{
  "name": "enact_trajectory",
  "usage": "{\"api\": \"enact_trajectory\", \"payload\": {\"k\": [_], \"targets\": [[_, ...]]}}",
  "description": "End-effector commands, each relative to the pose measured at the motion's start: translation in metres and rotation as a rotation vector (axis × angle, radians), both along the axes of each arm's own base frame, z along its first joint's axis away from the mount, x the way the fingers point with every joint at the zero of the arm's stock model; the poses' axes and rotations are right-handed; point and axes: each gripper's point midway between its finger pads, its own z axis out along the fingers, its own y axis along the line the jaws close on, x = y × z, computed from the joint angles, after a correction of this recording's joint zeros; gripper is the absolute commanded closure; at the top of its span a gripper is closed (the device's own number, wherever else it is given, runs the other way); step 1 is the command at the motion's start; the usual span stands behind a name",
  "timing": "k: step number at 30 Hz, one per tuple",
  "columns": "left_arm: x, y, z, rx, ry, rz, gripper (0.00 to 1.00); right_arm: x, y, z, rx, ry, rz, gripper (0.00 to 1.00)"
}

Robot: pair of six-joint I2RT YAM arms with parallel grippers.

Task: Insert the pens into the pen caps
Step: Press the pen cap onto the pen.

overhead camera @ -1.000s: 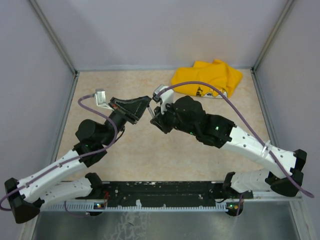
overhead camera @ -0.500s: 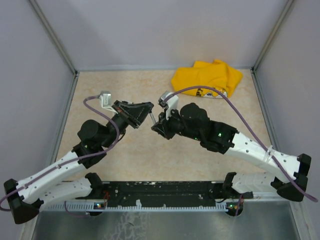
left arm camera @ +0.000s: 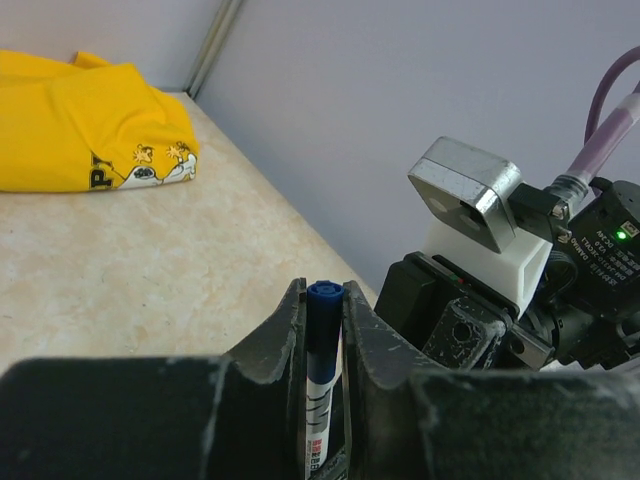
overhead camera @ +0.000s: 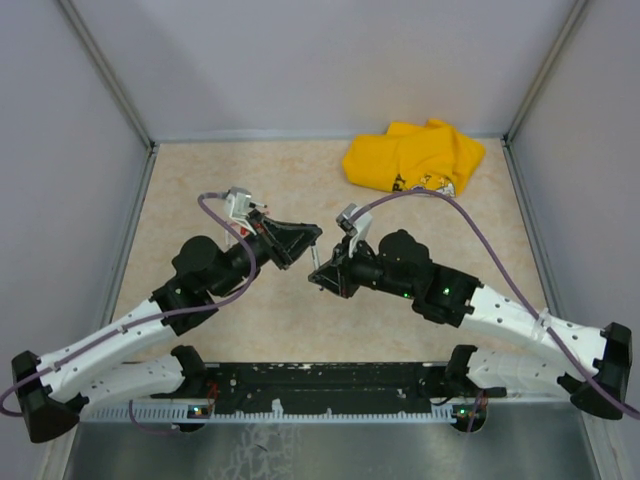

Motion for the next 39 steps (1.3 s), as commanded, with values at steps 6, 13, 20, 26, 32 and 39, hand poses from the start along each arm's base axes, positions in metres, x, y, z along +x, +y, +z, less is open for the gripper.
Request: {"api": "enact_trajectory", "payload": {"k": [6,13,20,26,32,39], "targets": [[-0.032,-0.018,-0.052,0.174,0.098,-0.173,0.85,-0.001,-0.003,0.082,0.381,-0.081,-0.001,1.00],[-0.032,-0.017,-0.053,0.178,0.099,-0.174,0.80,-0.006,-0.004,0.054,0.358,-0.021,0.003,1.00],[-0.034,-0.022,-0.057,0.186,0.113,-0.196,0.64,-0.002,-0.008,0.053,0.356,-0.023,-0.029,1.00],[-0.035,-0.019,-0.055,0.173,0.117,-0.189,0.51,0.005,-0.014,0.048,0.327,-0.017,-0.083,1.00],[-0.032,-0.010,-0.051,0.164,0.112,-0.147,0.41,0.021,-0.029,0.013,0.223,0.064,-0.228,1.00],[-0.017,0.005,-0.063,0.235,0.153,-0.033,0.38,0.043,-0.067,-0.053,-0.051,0.141,-0.471,1.00]]}}
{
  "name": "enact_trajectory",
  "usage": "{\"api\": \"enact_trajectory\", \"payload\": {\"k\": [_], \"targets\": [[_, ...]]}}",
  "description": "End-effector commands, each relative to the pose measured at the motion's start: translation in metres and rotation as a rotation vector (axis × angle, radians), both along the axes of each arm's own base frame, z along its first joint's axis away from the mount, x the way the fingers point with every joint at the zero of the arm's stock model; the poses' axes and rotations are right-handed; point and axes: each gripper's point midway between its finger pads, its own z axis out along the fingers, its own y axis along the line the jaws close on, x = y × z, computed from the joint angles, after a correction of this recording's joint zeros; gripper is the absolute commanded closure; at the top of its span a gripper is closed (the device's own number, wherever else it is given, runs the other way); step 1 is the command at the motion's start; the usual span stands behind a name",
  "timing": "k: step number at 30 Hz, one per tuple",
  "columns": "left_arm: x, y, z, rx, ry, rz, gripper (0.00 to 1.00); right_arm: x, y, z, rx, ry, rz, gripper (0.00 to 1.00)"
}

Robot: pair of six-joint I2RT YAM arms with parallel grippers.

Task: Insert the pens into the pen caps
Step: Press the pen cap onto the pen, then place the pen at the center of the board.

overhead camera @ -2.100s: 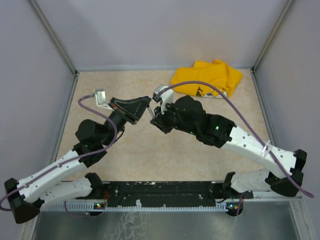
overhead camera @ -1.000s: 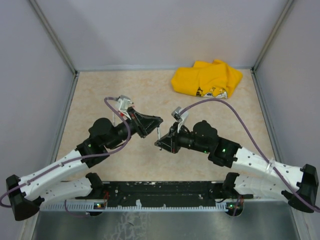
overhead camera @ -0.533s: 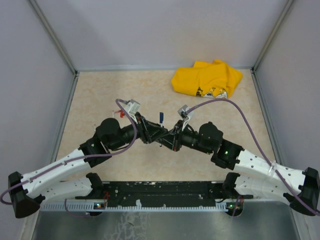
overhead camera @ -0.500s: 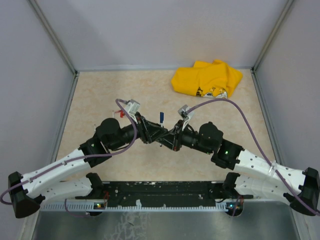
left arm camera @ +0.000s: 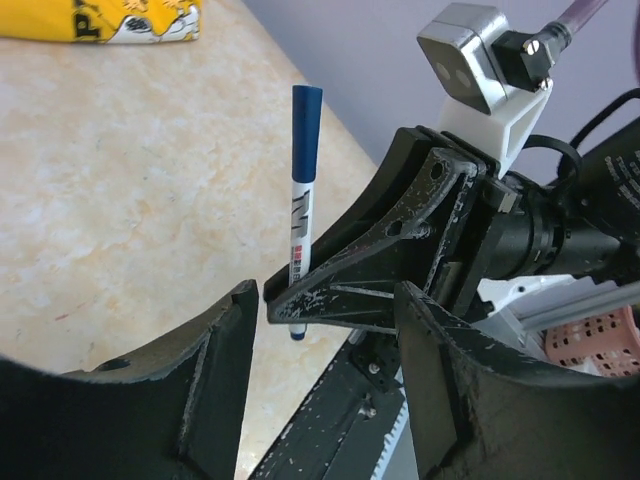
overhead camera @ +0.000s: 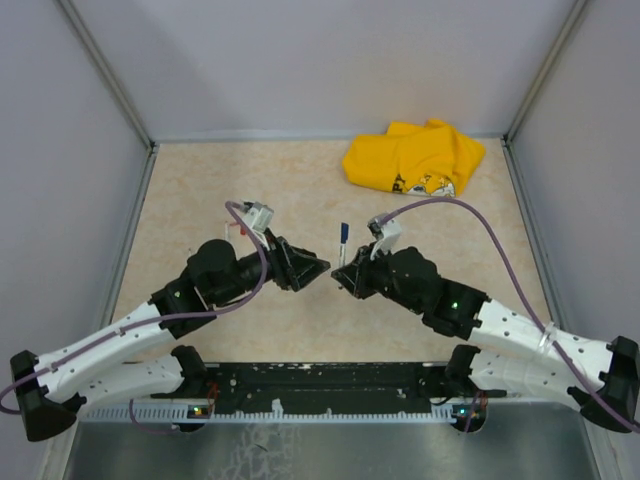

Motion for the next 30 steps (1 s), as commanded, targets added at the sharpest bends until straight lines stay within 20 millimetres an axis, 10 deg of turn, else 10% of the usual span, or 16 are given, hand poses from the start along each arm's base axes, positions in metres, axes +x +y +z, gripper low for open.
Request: {"api": "enact_trajectory", "payload": {"k": [1,15,30], "targets": [[0.011,0.014,-0.011,0.070,0.022,0.095,0.37,0.023,-0.034,-0.027,-0.186,0.059,-0.198,1.00],[0.028,0.064,-0.104,0.348,0.296,0.396,0.38,0.059,-0.066,-0.124,-0.603,0.324,-0.243,1.00],[0.020,0.081,-0.120,0.362,0.328,0.428,0.37,0.095,-0.097,-0.185,-0.676,0.515,-0.284,1.00]]}}
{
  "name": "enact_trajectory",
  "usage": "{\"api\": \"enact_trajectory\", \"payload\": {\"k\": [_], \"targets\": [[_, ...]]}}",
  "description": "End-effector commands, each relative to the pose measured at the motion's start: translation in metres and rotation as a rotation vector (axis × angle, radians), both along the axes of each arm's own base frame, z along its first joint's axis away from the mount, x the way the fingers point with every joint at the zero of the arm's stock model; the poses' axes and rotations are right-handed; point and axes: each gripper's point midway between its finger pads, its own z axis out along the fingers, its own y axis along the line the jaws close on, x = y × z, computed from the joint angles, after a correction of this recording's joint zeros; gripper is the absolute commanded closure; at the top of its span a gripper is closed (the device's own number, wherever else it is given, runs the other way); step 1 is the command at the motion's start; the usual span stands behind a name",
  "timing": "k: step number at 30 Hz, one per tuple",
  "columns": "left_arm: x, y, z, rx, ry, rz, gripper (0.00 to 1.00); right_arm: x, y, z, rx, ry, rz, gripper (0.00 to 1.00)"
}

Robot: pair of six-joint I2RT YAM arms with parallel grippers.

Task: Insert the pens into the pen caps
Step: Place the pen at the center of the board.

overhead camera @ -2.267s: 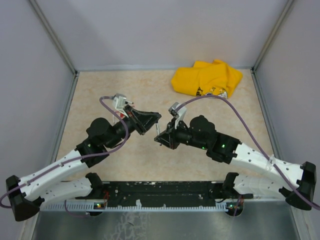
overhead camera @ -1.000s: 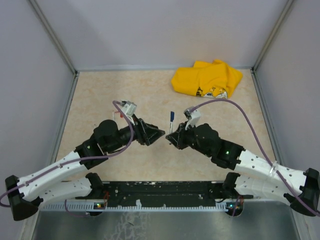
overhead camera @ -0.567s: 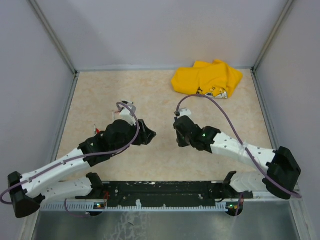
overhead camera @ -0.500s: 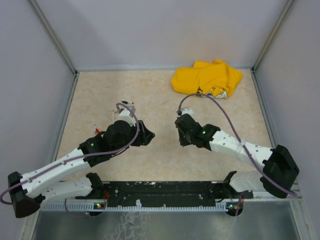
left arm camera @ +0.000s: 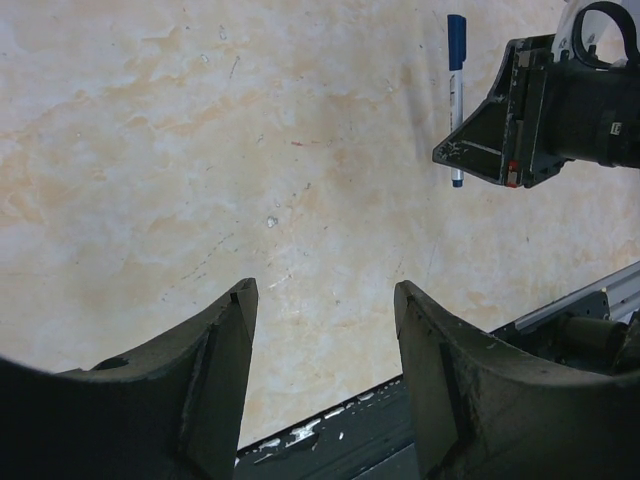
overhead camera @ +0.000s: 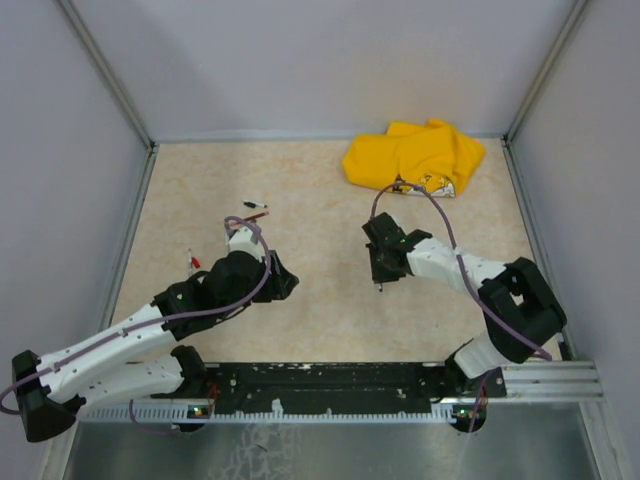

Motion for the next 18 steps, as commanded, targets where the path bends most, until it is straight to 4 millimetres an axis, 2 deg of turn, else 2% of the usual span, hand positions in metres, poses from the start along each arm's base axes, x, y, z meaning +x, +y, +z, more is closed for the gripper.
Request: {"api": "enact_trajectory", "payload": {"k": [1,13,18], "targets": [[0.001,0.004,0.003,-0.001,-0.008,0.021,0.37,0.020,0.012,0.009,0.040,-0.039,0.021,1.00],[0.001,0.004,0.002,0.006,-0.004,0.020,0.37,0.019,0.002,-0.019,-0.053,0.027,0.025,0.94],[0.002,0.005,0.002,0.015,-0.007,0.025,0.37,0.017,0.001,-0.022,-0.057,0.032,0.023,0.89]]}}
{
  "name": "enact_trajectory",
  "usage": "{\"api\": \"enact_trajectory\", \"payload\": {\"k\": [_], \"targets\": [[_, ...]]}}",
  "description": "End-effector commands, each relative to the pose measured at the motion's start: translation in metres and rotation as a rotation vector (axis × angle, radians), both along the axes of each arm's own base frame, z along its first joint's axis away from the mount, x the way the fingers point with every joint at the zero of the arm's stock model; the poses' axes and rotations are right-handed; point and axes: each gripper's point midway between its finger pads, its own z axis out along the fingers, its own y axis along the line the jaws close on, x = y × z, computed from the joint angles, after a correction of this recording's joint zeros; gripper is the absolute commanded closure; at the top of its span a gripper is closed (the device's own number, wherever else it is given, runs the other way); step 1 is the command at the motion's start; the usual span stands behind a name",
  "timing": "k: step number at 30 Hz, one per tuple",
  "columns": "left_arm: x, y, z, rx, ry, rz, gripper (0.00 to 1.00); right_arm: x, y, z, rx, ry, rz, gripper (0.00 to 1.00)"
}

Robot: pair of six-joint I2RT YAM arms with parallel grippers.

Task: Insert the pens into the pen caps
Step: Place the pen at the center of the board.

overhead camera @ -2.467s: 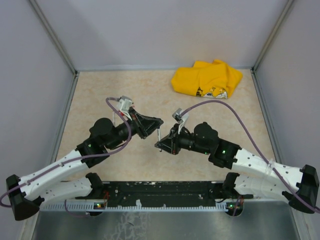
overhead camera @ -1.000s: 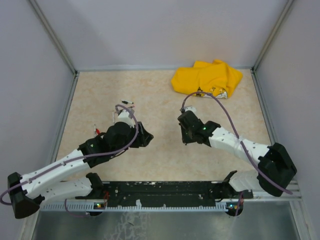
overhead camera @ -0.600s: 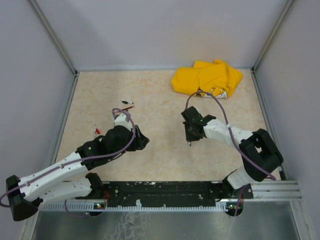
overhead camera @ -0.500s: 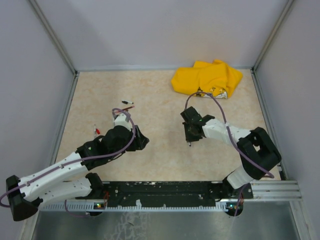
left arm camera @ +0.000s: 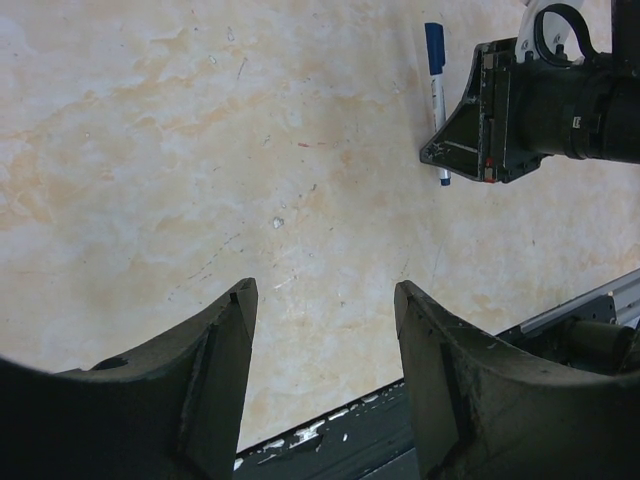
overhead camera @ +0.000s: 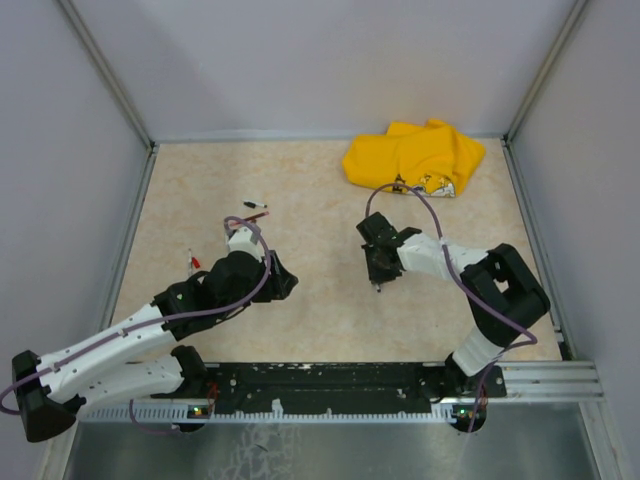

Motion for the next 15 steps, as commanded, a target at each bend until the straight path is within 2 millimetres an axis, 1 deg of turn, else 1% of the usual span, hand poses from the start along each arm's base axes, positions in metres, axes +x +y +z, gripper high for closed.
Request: {"api": "enact_trajectory", "payload": {"k": [1,3,4,8,11,15], "targets": [[0.002,0.002,0.004,0.004,-0.006,0.016,0.37,0.010,0.000,0.004,-0.002,-0.025,0.002,0.87],[0.002,0.001,0.004,0.003,-0.003,0.016,0.37,0.010,0.002,0.006,0.010,-0.027,0.005,0.80],[0.002,-0.001,0.005,0.000,-0.002,0.012,0.36,0.010,0.003,0.008,0.018,-0.032,0.006,0.78],[0.004,-0.005,0.007,-0.009,-0.006,0.005,0.36,0.012,0.008,0.022,0.056,-0.060,0.021,0.74],[0.006,-0.006,0.010,-0.008,-0.009,0.010,0.35,0.013,0.013,0.040,0.094,-0.092,0.053,0.69],[0.011,-0.009,0.020,-0.015,-0.026,-0.004,0.34,0.015,0.011,0.069,0.111,-0.157,0.068,0.65]]}}
